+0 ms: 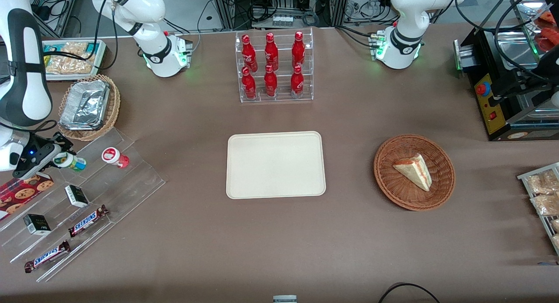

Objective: Place green gum on tray
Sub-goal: 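Close the right gripper around the green-and-white gum bottle's cap, then lift the gum bottle and carry it over the cream tray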

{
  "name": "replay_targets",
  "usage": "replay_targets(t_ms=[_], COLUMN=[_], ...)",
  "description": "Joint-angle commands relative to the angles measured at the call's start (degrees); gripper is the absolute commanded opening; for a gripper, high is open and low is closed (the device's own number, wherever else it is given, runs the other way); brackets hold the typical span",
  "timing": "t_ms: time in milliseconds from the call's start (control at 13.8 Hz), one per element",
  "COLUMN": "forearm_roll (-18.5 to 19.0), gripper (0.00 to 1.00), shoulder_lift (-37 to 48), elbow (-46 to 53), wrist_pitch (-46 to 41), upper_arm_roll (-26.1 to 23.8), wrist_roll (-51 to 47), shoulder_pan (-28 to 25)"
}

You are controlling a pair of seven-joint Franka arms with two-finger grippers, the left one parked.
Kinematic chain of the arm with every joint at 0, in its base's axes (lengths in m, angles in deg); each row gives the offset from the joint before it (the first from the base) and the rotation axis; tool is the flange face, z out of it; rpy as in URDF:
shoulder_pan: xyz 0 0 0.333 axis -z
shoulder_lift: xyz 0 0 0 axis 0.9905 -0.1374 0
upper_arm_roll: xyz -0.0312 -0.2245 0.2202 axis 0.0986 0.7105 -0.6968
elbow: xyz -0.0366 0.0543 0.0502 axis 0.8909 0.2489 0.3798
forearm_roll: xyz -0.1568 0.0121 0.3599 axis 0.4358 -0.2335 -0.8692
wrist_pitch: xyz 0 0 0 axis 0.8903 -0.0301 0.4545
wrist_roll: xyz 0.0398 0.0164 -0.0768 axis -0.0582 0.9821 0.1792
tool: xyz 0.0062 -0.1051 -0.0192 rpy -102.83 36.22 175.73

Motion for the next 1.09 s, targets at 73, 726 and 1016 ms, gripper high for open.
replay_targets(t_ms=[73,726,1016], forearm_roll=[-0.02,-0.55,-1.95], gripper=[0.00,0.00,0.00], shoulder_lift=[1.99,-0.02,-8.62], elbow=[6.07,9.35,16.10], wrist_pitch=[-10.13,-15.01,-12.99], upper_arm_roll=[-1.44,-1.62,-1.62], wrist_roll=[-4.92,-46.20,-67.21], shoulder_pan=[-1.33,-26.01,-37.26])
